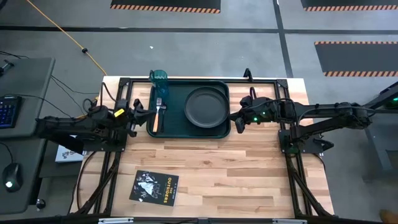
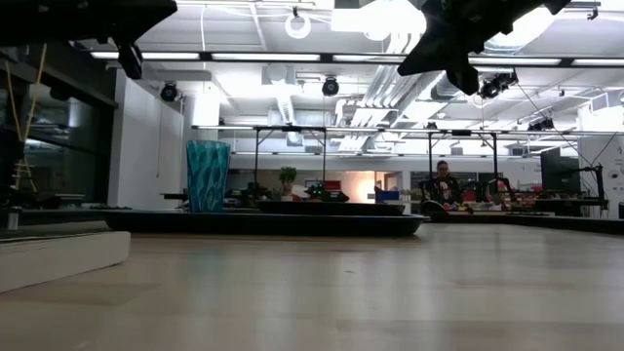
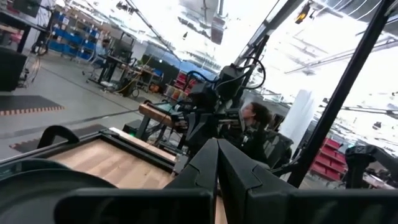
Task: Pick and place plate/cup/fork/spoon on tray
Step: Return to Home Position
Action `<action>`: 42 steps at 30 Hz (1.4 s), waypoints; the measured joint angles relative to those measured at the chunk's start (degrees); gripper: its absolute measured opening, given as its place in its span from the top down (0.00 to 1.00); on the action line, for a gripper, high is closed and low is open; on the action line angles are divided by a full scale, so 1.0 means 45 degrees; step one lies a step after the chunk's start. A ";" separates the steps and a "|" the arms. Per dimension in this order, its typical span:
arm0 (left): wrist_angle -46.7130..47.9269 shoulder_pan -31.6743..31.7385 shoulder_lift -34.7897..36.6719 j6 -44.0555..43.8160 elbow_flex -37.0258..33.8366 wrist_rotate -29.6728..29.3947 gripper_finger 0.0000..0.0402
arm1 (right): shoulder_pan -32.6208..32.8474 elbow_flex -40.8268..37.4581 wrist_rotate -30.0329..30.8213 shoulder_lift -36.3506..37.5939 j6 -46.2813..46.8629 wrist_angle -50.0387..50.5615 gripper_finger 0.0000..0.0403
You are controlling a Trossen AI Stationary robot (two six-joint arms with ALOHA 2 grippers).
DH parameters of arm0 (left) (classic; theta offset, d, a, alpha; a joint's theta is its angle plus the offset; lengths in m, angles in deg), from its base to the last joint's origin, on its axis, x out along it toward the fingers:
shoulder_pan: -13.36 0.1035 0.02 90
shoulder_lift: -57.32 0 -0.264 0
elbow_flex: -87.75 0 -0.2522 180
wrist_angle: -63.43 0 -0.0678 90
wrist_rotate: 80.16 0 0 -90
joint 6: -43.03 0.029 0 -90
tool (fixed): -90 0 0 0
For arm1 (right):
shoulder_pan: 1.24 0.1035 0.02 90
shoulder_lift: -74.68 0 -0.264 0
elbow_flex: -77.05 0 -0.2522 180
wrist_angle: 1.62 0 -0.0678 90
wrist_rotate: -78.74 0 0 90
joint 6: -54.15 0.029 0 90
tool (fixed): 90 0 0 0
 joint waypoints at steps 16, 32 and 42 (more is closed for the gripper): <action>0.0655 0.0000 0.0226 0.1945 0.0000 0.0010 1.00 | -0.0024 0.0000 -0.1690 0.0000 -0.0615 0.0068 1.00; 0.0695 0.0005 0.0221 0.1311 0.0000 -0.0126 1.00 | -0.0024 0.0000 -0.2901 0.2553 -0.3170 0.1421 1.00; 0.0687 0.0005 0.0221 0.1311 0.0000 -0.0106 1.00 | -0.0005 -0.1334 -0.2600 0.5244 -0.3066 0.1075 1.00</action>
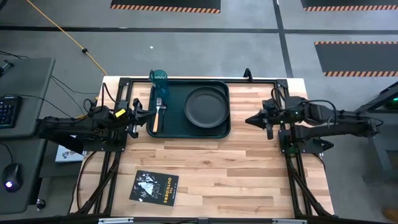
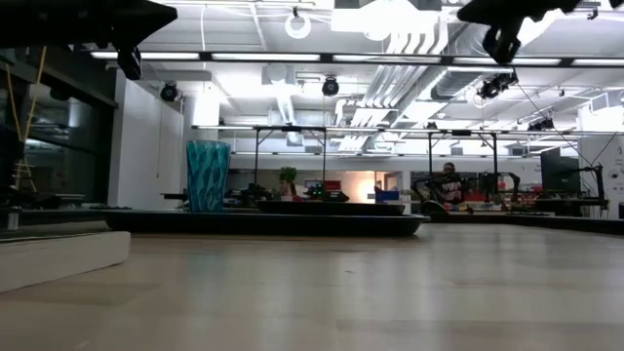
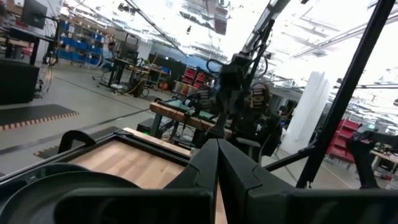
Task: Pick and place plate/cup/fork/spoon on tray
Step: Return to Home Position
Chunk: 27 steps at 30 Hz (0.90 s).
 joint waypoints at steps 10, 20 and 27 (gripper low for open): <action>-0.0001 0.0000 0.0000 0.0000 0.0000 0.0015 1.00 | 0.0000 -0.4324 0.0005 0.3183 0.2484 -0.3970 1.00; -0.0001 0.0000 -0.0004 0.0437 0.0000 0.0014 1.00 | 0.0000 -0.5409 0.1154 0.5381 0.2625 -0.3975 1.00; 0.0112 0.0000 -0.0003 -0.0061 0.0000 0.0026 1.00 | 0.0000 -0.5994 0.2587 0.6156 0.2258 -0.4025 1.00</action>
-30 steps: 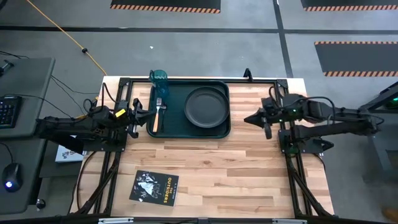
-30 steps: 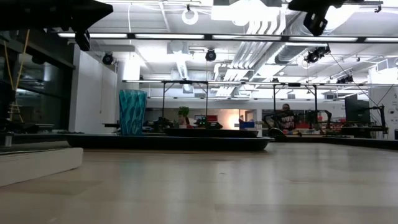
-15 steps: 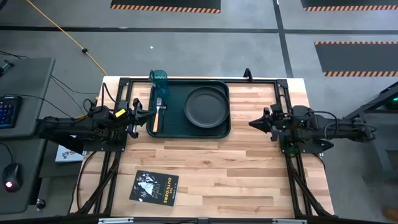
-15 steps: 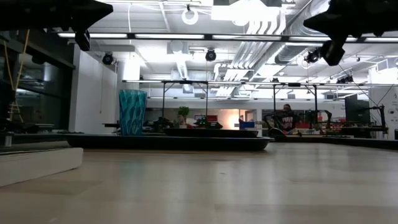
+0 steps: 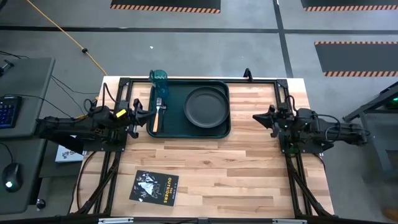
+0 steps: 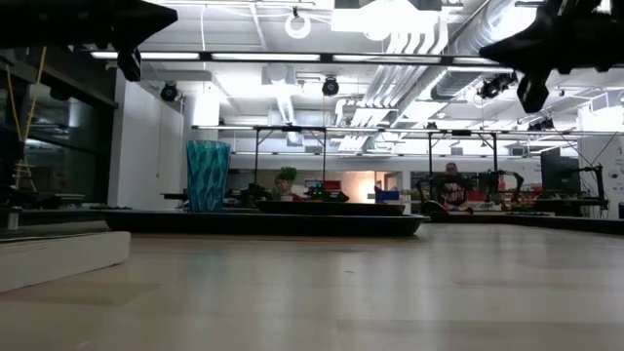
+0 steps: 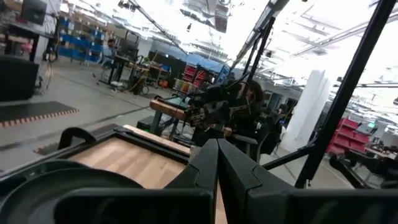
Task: Pick and place plate/cup/fork/spoon on tray
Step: Return to Home Position
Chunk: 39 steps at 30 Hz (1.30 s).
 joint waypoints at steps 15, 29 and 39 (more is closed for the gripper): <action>-0.3021 0.0019 0.0118 0.0106 -0.2048 0.1268 1.00 | 0.0000 -0.2329 0.0677 0.0102 0.2430 -0.3621 1.00; -0.1421 0.0563 0.0323 -0.0310 -0.2424 0.1390 1.00 | 0.0000 -0.2329 0.0327 0.0102 0.1677 -0.4613 1.00; -0.1100 0.0568 0.0313 -0.0046 -0.2419 0.1308 1.00 | 0.0005 -0.2655 -0.0649 0.0164 0.0570 -0.3625 1.00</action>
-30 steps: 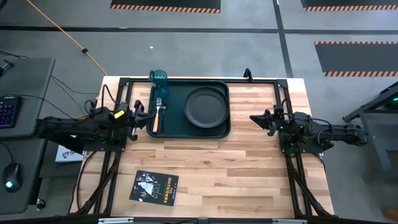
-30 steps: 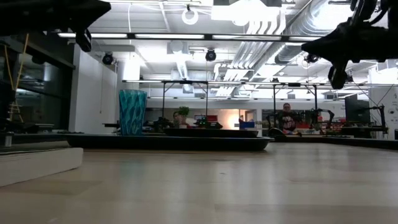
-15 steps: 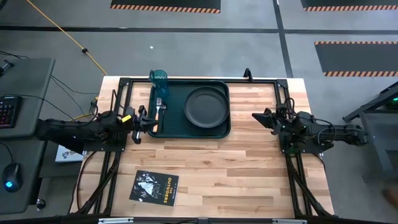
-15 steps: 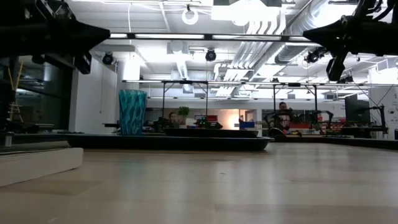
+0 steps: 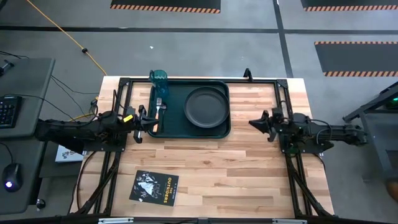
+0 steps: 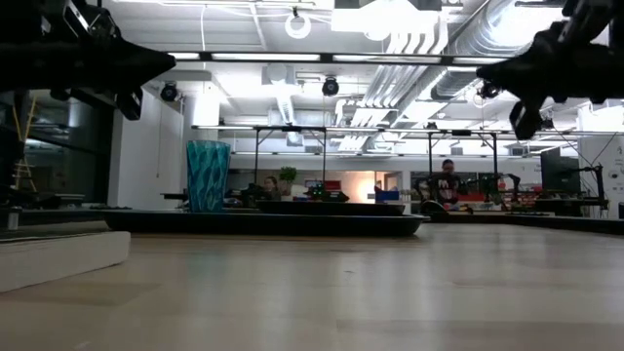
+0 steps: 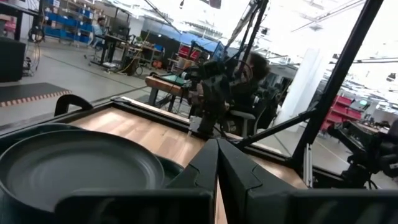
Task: Pick and place plate/cup/fork/spoon on tray
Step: Return to Home Position
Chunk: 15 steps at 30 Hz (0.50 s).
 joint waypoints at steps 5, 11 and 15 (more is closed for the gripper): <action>0.0002 0.0000 -0.0002 0.0000 0.0000 0.0000 1.00 | 0.0010 -0.0018 -0.0640 0.0529 -0.0453 0.1738 1.00; 0.0099 0.0000 0.0037 0.0000 0.0000 0.0000 1.00 | 0.0026 0.0006 -0.1005 0.1353 -0.1904 0.3121 1.00; 0.0583 0.0000 0.0350 0.0005 0.0010 0.0000 1.00 | 0.0029 0.0006 -0.1347 0.1348 -0.2243 0.3093 1.00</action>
